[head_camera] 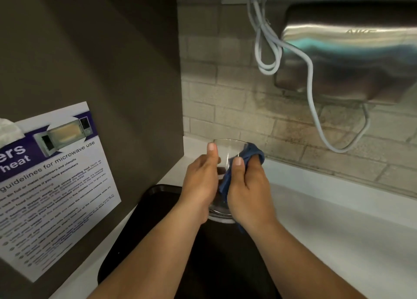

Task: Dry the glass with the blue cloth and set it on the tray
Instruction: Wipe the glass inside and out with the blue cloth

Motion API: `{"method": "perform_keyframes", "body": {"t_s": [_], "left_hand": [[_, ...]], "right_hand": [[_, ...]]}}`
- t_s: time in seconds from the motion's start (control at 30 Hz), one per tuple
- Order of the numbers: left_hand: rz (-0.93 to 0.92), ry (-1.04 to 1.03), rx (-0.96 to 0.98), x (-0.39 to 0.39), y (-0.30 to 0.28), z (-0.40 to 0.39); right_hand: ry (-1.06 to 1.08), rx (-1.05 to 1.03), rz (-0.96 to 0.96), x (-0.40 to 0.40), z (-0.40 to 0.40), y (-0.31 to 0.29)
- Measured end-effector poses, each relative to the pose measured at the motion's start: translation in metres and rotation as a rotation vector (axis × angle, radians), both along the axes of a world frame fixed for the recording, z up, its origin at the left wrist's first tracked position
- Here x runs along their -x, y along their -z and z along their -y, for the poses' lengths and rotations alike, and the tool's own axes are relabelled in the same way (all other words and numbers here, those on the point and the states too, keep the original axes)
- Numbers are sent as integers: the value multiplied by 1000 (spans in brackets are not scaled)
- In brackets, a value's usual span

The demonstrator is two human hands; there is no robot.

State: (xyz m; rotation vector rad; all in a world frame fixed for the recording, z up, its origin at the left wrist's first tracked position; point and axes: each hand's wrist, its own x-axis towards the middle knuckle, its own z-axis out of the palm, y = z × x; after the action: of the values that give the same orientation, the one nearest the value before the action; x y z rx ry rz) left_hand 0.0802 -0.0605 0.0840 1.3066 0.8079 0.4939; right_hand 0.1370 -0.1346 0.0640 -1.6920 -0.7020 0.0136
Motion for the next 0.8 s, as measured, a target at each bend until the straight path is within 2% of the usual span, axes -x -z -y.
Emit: {"method": "perform_keyframes", "body": {"t_s": [0.13, 0.2, 0.27, 0.33, 0.37, 0.4, 0.47, 0.6, 0.7, 0.73, 0.8], "left_hand": [[65, 93, 64, -1, 11, 4], [92, 120, 172, 1, 12, 4], [121, 121, 282, 5, 6, 5], [154, 83, 339, 4, 6, 4], [168, 57, 353, 3, 6, 3], [164, 25, 352, 3, 4, 2], [158, -42, 346, 2, 2, -3], [153, -187, 352, 1, 1, -7], [139, -118, 292, -2, 12, 0], [141, -78, 292, -2, 13, 2], [156, -32, 303, 0, 13, 5]], "right_hand": [[57, 25, 130, 7, -2, -2], [47, 51, 80, -1, -4, -9], [7, 19, -132, -16, -6, -22], [-81, -68, -437, -22, -3, -32], [-115, -74, -536, -20, 0, -33], [-132, -35, -545, -17, 4, -31], [-138, 88, -400, -3, 14, -20], [-132, 304, 11, 21, 24, 6], [-78, 421, 394, 22, 11, 9], [-66, 385, 378, 16, 6, 3], [-59, 211, 99, -2, 0, -13]]}}
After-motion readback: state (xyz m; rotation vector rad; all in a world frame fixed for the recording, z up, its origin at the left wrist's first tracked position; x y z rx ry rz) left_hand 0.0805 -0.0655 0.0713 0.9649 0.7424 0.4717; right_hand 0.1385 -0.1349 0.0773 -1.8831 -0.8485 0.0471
